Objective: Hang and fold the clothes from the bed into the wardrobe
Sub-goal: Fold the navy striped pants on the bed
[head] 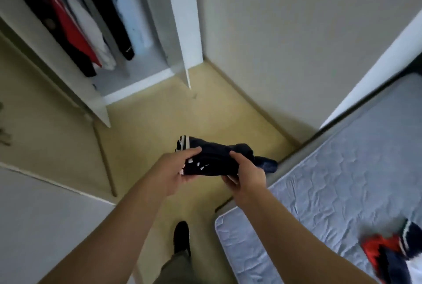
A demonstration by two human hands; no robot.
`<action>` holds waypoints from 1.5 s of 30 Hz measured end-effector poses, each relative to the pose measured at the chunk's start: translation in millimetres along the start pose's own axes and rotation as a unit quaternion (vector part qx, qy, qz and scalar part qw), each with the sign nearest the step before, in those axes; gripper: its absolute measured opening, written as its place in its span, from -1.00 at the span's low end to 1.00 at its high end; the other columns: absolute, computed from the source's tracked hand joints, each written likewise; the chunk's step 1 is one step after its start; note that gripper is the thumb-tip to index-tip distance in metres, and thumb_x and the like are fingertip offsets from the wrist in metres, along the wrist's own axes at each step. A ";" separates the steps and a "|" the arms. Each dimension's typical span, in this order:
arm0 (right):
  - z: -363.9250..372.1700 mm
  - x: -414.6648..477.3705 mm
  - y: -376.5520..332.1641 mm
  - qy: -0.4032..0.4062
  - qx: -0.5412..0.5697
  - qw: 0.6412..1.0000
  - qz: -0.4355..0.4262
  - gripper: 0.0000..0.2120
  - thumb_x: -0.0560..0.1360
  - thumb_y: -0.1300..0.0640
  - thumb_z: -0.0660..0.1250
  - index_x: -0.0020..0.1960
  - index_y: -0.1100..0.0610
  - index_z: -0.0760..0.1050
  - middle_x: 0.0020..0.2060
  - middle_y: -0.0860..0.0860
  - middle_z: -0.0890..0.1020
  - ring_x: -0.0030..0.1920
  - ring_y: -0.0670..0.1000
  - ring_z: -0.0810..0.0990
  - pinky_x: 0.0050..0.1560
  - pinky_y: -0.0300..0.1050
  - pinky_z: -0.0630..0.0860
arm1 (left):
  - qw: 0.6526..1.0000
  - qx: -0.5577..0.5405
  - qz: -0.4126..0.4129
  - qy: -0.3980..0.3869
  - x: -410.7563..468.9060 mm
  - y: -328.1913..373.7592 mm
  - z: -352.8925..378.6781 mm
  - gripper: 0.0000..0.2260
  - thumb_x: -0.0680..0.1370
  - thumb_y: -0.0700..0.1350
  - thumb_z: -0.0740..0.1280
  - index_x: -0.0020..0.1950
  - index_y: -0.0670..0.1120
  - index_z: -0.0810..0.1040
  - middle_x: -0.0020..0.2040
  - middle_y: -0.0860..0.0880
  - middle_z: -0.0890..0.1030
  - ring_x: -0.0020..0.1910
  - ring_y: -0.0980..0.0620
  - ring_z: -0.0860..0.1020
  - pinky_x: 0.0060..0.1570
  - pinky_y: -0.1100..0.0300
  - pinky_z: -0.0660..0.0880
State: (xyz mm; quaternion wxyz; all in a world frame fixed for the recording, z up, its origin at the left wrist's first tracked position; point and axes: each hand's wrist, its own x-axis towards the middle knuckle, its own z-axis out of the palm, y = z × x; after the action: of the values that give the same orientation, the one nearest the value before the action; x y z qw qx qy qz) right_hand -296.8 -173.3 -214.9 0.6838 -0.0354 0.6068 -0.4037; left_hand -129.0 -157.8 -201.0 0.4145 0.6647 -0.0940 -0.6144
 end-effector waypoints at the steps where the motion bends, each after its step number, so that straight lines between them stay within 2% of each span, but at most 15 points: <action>1: 30.6 -4.0 -5.0 -0.023 -0.013 1.000 -0.013 -0.71 0.40 0.20 0.54 0.02 0.12 0.49 -0.01 0.13 0.67 -0.04 0.13 0.69 -0.36 -0.12 0.61 | 1.000 -0.025 0.015 0.000 -0.5 20.9 -18.3 -0.72 0.44 -0.12 0.55 0.10 -0.17 0.66 -0.04 -0.10 0.73 -0.07 -0.06 0.71 -0.18 0.08 0.64; 8: 251.4 -24.5 -15.0 -0.135 -0.063 0.986 -0.078 -0.70 0.39 0.18 0.53 0.09 0.17 0.56 -0.02 0.12 0.70 -0.07 0.10 0.71 -0.31 -0.16 0.61 | 0.985 -0.144 0.097 -0.003 25.2 173.8 -143.7 -0.73 0.50 -0.11 0.48 0.17 -0.17 0.64 0.06 -0.13 0.71 -0.08 -0.05 0.71 -0.25 0.13 0.64; 14: 422.8 -41.2 -31.3 -0.210 -0.056 0.971 -0.097 -0.72 0.43 0.20 0.51 0.11 0.20 0.59 -0.06 0.11 0.72 -0.11 0.08 0.73 -0.33 -0.17 0.60 | 0.969 -0.190 0.159 -0.011 54.5 319.0 -231.4 -0.76 0.50 -0.15 0.47 0.14 -0.20 0.65 -0.03 -0.16 0.72 -0.15 -0.08 0.72 -0.35 0.14 0.61; 17: 494.7 -38.3 -46.6 -0.231 -0.055 0.964 -0.120 -0.72 0.43 0.19 0.51 0.12 0.20 0.59 -0.04 0.12 0.72 -0.08 0.09 0.73 -0.31 -0.17 0.61 | 0.964 -0.194 0.182 -0.032 76.6 381.8 -258.2 -0.72 0.52 -0.13 0.45 0.20 -0.19 0.64 0.04 -0.17 0.71 -0.11 -0.07 0.72 -0.33 0.14 0.62; 21: 584.6 -17.3 -67.5 -0.262 -0.056 0.953 -0.141 -0.76 0.43 0.19 0.50 0.08 0.20 0.61 -0.05 0.12 0.72 -0.10 0.07 0.73 -0.29 -0.16 0.62 | 0.951 -0.220 0.213 -0.045 119.0 459.2 -285.6 -0.69 0.52 -0.13 0.44 0.23 -0.22 0.61 0.09 -0.19 0.70 0.00 -0.11 0.70 -0.23 0.08 0.65; 25: 678.2 18.2 -100.2 -0.288 -0.046 0.944 -0.154 -0.81 0.44 0.19 0.50 0.03 0.20 0.62 -0.07 0.12 0.72 -0.11 0.08 0.73 -0.29 -0.14 0.62 | 0.943 -0.223 0.243 -0.050 166.8 542.9 -301.6 -0.74 0.53 -0.15 0.41 0.16 -0.26 0.62 -0.01 -0.20 0.71 -0.13 -0.10 0.72 -0.32 0.10 0.63; 29: 775.9 51.2 -145.3 -0.314 -0.039 0.935 -0.161 -0.79 0.44 0.18 0.51 0.03 0.20 0.60 -0.08 0.12 0.71 -0.20 0.05 0.73 -0.32 -0.16 0.61 | 0.934 -0.221 0.271 -0.078 211.2 635.7 -309.1 -0.64 0.41 -0.17 0.42 0.16 -0.29 0.61 0.00 -0.22 0.70 -0.11 -0.09 0.72 -0.31 0.11 0.64; 33: 881.6 70.4 -201.0 -0.354 -0.052 0.917 -0.177 -0.87 0.46 0.17 0.49 -0.05 0.18 0.60 -0.18 0.09 0.72 -0.27 0.02 0.73 -0.35 -0.19 0.60 | 0.923 -0.221 0.307 -0.076 252.0 742.5 -320.8 -0.72 0.56 -0.16 0.35 0.22 -0.28 0.59 0.11 -0.22 0.68 0.01 -0.11 0.70 -0.24 0.09 0.66; 35: 936.3 75.2 -226.9 -0.369 -0.053 0.908 -0.188 -0.89 0.46 0.18 0.49 -0.10 0.16 0.57 -0.27 0.05 0.72 -0.27 0.02 0.73 -0.34 -0.18 0.61 | 0.914 -0.223 0.331 -0.069 270.5 796.7 -328.9 -0.73 0.58 -0.15 0.35 0.21 -0.28 0.59 0.11 -0.22 0.68 0.01 -0.11 0.70 -0.23 0.09 0.65; 38: 1017.7 85.1 -259.6 -0.381 -0.054 0.900 -0.203 -0.87 0.45 0.16 0.50 -0.11 0.14 0.55 -0.28 0.03 0.71 -0.27 0.01 0.72 -0.32 -0.17 0.62 | 0.903 -0.223 0.364 -0.057 297.9 875.3 -343.4 -0.76 0.58 -0.16 0.35 0.17 -0.26 0.62 0.08 -0.21 0.69 -0.04 -0.10 0.71 -0.26 0.08 0.66; 41: 1099.1 98.3 -285.1 -0.414 -0.055 0.883 -0.212 -0.87 0.44 0.16 0.51 -0.09 0.17 0.59 -0.35 0.02 0.70 -0.34 -0.02 0.70 -0.32 -0.19 0.60 | 0.892 -0.221 0.392 -0.048 329.9 950.8 -363.8 -0.73 0.56 -0.16 0.37 0.22 -0.25 0.59 0.16 -0.22 0.66 -0.01 -0.12 0.69 -0.22 0.04 0.67; 45: 1206.2 121.1 -311.3 -0.435 -0.056 0.867 -0.239 -0.81 0.43 0.15 0.51 -0.01 0.20 0.61 -0.22 0.08 0.70 -0.34 0.00 0.69 -0.34 -0.21 0.58 | 0.879 -0.214 0.423 -0.049 376.8 1041.9 -394.8 -0.67 0.56 -0.16 0.39 0.30 -0.25 0.56 0.17 -0.21 0.66 0.08 -0.14 0.67 -0.26 0.06 0.66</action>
State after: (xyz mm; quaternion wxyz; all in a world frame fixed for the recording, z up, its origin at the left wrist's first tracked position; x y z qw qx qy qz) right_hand 572.6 -987.1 170.5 0.7578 -0.3890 0.2427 -0.4642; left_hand 710.3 -890.4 176.2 0.7615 0.4260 -0.2529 -0.4180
